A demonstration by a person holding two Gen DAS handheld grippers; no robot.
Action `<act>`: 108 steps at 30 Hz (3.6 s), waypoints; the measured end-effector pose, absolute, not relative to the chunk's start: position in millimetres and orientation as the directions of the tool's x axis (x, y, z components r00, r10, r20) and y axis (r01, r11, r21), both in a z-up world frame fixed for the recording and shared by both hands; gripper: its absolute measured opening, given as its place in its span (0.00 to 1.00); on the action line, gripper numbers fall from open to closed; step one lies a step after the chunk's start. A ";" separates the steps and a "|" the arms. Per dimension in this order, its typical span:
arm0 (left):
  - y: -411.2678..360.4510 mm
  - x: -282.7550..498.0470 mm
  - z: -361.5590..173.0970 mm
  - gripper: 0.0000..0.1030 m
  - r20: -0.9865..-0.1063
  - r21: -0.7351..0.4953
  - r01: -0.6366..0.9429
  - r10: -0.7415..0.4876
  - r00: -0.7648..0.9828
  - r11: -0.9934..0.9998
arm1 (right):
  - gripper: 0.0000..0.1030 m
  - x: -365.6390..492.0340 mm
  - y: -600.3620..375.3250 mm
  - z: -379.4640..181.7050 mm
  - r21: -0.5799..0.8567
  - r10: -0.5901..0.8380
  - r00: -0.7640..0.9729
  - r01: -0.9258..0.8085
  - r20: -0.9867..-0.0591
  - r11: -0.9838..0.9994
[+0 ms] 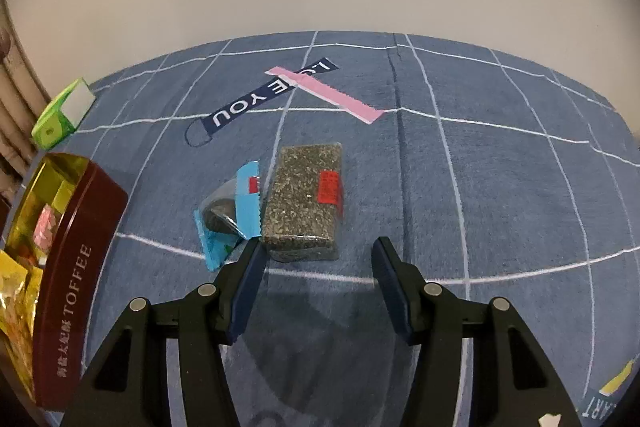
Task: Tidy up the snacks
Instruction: 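Grasp the dark granola block with red label using the right tool, then grasp the blue-wrapped candy with the left tool while the right holds the granola block, then carry the blue-wrapped candy into the tin and open the left tool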
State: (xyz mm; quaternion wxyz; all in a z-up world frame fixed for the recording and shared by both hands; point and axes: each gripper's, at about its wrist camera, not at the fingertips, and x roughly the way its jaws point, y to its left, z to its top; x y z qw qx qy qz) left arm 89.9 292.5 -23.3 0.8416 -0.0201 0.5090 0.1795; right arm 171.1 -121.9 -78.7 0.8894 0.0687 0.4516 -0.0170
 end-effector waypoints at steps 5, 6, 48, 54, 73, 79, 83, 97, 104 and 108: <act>282.7 87.4 -14.8 0.55 -0.846 0.149 -0.306 0.281 0.453 0.940 | 0.51 178.2 -117.5 -81.4 0.090 0.022 0.613 0.081 -0.790 0.993; 279.6 87.1 -13.4 0.55 -0.843 0.153 -0.300 0.282 0.457 0.942 | 0.51 179.5 -116.7 -81.4 0.088 0.021 0.615 0.079 -0.788 0.993; 25.0 133.2 -15.9 0.55 -0.831 0.010 0.182 -0.093 0.549 0.983 | 0.31 143.6 -212.4 -83.1 -0.003 -0.060 0.630 0.092 -0.774 0.996; -4.2 158.9 -26.9 0.55 -0.836 -0.048 0.261 -0.182 0.517 0.964 | 0.31 128.1 -240.4 -82.5 -0.002 -0.082 0.627 0.127 -0.775 0.992; -38.1 223.2 -65.7 0.55 -0.865 -0.098 0.287 -0.224 0.449 0.953 | 0.32 127.9 -250.8 -82.8 0.028 -0.072 0.628 0.148 -0.775 0.989; -42.8 231.1 -72.1 0.55 -0.868 -0.112 0.286 -0.234 0.438 0.952 | 0.33 127.8 -251.5 -83.0 0.032 -0.068 0.628 0.147 -0.775 0.989; -46.9 232.7 -72.9 0.43 -0.865 -0.112 0.291 -0.238 0.442 0.950 | 0.33 127.6 -251.5 -83.0 0.031 -0.069 0.628 0.147 -0.775 0.989; -49.9 226.3 -68.7 0.27 -0.864 -0.093 0.287 -0.221 0.452 0.953 | 0.33 127.5 -251.3 -83.3 0.031 -0.069 0.628 0.147 -0.775 0.989; -54.7 209.0 -60.9 0.26 -0.864 -0.104 0.292 -0.232 0.448 0.951 | 0.33 127.8 -251.6 -83.3 0.028 -0.072 0.627 0.147 -0.776 0.989; -55.3 195.0 -55.1 0.26 -0.864 -0.105 0.292 -0.233 0.447 0.951 | 0.33 127.9 -251.3 -82.9 0.025 -0.073 0.627 0.147 -0.776 0.989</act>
